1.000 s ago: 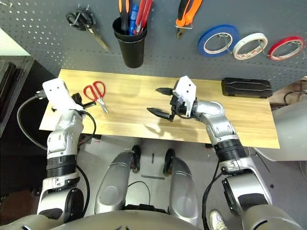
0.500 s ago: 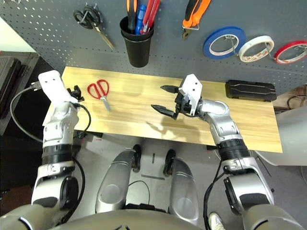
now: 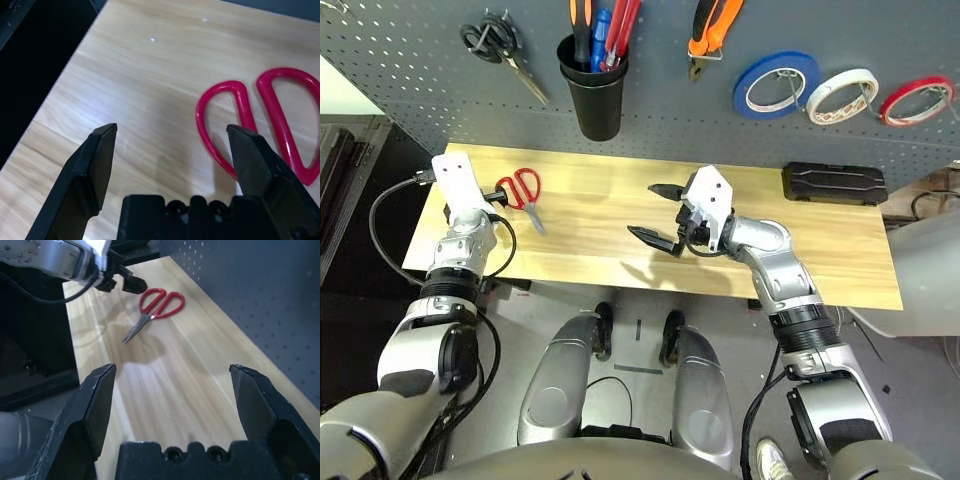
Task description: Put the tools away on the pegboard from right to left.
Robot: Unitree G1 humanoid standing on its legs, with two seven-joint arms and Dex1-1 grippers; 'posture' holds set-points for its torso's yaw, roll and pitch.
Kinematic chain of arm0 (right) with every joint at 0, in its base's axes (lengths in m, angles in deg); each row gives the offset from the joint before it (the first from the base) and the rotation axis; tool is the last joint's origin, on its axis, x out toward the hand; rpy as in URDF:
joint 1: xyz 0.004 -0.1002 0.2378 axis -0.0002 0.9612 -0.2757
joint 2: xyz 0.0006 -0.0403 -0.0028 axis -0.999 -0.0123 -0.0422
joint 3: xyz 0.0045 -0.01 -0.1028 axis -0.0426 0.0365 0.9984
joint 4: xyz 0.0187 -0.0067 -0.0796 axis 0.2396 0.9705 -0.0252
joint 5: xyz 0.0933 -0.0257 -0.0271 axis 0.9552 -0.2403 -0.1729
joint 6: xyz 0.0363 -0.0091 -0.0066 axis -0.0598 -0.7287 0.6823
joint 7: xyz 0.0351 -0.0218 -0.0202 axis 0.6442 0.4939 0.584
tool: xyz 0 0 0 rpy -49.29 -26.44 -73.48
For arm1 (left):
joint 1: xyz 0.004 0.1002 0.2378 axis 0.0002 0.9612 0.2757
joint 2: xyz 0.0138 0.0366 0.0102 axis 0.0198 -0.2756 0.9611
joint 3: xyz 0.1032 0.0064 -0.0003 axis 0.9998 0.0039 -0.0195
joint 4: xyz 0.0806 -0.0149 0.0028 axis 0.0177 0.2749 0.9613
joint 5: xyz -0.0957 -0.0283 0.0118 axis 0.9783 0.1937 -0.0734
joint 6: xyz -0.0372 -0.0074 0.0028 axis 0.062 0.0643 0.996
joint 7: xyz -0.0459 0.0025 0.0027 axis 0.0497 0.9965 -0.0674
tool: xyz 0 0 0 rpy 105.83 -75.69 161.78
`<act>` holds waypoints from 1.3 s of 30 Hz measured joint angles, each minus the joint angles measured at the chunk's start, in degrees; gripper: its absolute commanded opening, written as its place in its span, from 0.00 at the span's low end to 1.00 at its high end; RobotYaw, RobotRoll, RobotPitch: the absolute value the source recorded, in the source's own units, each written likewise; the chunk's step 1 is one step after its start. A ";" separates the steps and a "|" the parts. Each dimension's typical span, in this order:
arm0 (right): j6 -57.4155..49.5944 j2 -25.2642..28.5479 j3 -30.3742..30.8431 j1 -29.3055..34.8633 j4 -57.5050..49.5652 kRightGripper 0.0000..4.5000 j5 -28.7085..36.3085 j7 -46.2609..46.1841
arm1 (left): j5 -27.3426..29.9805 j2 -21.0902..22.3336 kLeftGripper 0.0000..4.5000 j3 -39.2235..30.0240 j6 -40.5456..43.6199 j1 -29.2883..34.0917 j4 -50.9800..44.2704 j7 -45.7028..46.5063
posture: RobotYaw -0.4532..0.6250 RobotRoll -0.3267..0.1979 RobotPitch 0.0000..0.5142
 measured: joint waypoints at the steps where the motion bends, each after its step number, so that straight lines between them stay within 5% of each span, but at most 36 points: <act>1: -0.40 -0.12 0.17 0.18 -0.61 1.00 0.00 -0.25 | -0.06 0.04 1.00 0.19 -0.53 -0.45 1.19 0.06 | 0.54 0.62 0.66; 6: -2.55 0.02 0.20 0.94 -3.84 1.00 0.07 -1.01 | -0.14 0.51 1.00 0.43 -3.02 -1.78 6.87 0.69 | 0.52 0.62 0.67; 8: -3.28 0.12 0.20 1.04 -4.67 1.00 0.09 -1.22 | -0.13 0.77 0.91 0.43 -3.79 -2.31 8.77 1.05 | 0.51 0.62 0.67; 19: -6.52 1.68 0.04 1.94 -9.18 1.00 0.29 -2.40 | -0.04 1.61 0.01 0.54 -5.38 -3.93 14.91 1.30 | 0.49 0.62 0.66; 29: -7.01 3.06 -0.23 0.64 -9.10 1.00 0.53 -2.62 | 0.05 -2.59 0.01 2.19 -2.15 -2.60 10.84 -2.77 | 0.50 0.62 0.64; 39: -5.16 3.56 -0.41 -1.53 -5.55 1.00 0.53 -2.48 | -0.01 -7.36 0.01 5.40 8.07 8.44 -10.24 -3.68 | 0.52 0.62 0.63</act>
